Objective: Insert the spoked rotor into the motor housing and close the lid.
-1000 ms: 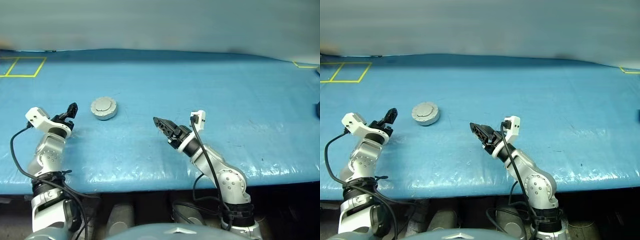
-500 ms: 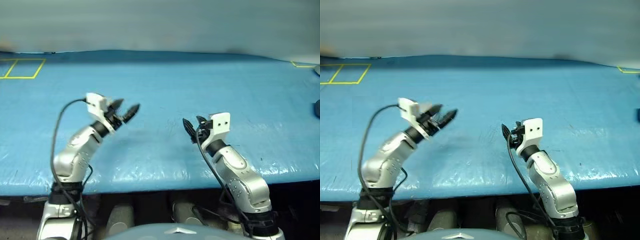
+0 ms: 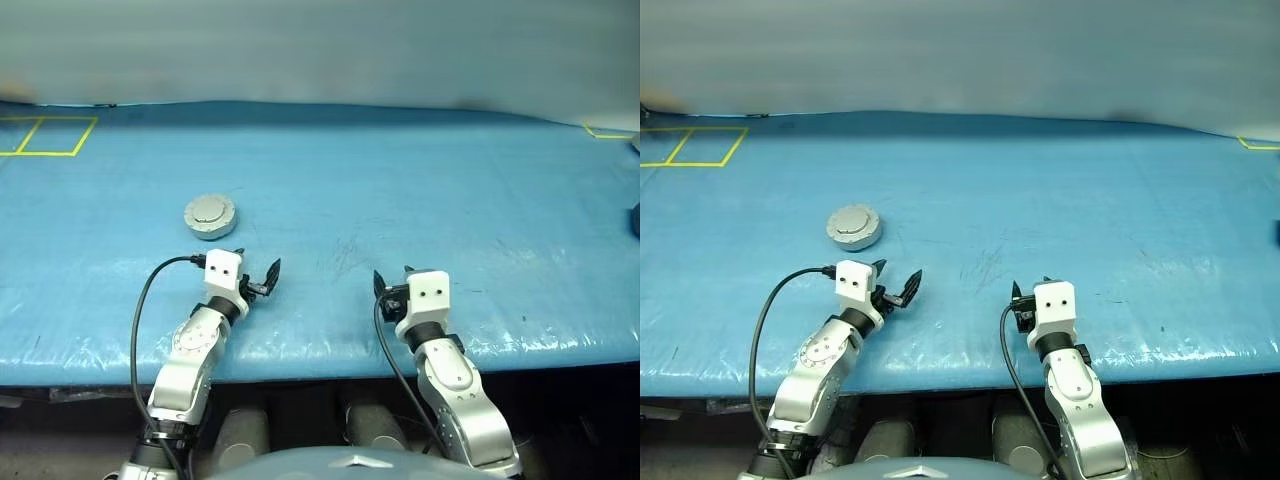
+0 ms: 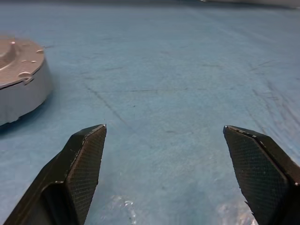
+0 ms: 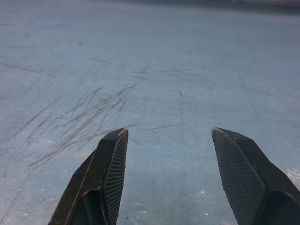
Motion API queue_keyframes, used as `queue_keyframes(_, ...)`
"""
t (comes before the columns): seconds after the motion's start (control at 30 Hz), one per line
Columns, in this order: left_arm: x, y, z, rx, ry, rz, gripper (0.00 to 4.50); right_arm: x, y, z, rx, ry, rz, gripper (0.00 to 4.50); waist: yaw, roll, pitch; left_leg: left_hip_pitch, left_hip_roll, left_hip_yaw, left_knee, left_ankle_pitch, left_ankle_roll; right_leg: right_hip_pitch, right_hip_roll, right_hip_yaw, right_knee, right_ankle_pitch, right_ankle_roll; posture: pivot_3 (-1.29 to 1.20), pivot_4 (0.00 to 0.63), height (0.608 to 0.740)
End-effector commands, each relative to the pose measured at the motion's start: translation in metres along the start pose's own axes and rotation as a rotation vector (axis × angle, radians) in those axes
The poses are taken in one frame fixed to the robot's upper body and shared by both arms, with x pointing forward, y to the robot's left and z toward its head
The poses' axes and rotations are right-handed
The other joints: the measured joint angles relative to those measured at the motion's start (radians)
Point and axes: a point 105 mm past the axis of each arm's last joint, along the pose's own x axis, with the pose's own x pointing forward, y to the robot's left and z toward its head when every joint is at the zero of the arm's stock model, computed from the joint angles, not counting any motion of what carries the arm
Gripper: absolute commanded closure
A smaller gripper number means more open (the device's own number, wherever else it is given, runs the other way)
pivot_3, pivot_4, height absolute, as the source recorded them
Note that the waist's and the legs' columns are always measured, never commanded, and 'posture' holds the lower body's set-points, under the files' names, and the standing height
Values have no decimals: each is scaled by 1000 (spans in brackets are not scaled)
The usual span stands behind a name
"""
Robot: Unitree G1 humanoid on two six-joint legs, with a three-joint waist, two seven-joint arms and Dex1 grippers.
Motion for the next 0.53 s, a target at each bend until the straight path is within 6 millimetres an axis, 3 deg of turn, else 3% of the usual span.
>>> queue_keyframes(0.03, -2, -1, 20, 26, -83, 27, 237, 0, 0, 12, -25, -56, -14, 1533, 2, 0, 0, 0, 0, 0, 0, 0, 0, 0, 0, 0, 0, 0, 0, 0, 150, 740)
queue_keyframes(0.2, -2, -1, 21, 8, -87, 41, 237, 4, -1, 13, -53, -60, -25, 1533, 5, 0, 0, 0, 0, 0, 0, 0, 0, 0, 0, 0, 0, 0, 0, 0, 150, 740)
queue_keyframes(0.33, -3, 5, 20, -173, -65, 91, 237, 5, -7, 11, -41, -42, -61, 1533, 8, 0, 0, 0, 0, 0, -1, 0, 0, 0, 0, 0, 0, 0, 0, 0, 150, 740)
queue_keyframes(0.53, -3, 10, 24, -79, -84, 88, 237, 8, -14, 2, -83, 10, -96, 1533, 8, 0, 0, 0, 0, 0, -1, 0, 0, 0, 0, 0, 0, 0, 0, 0, 150, 740)
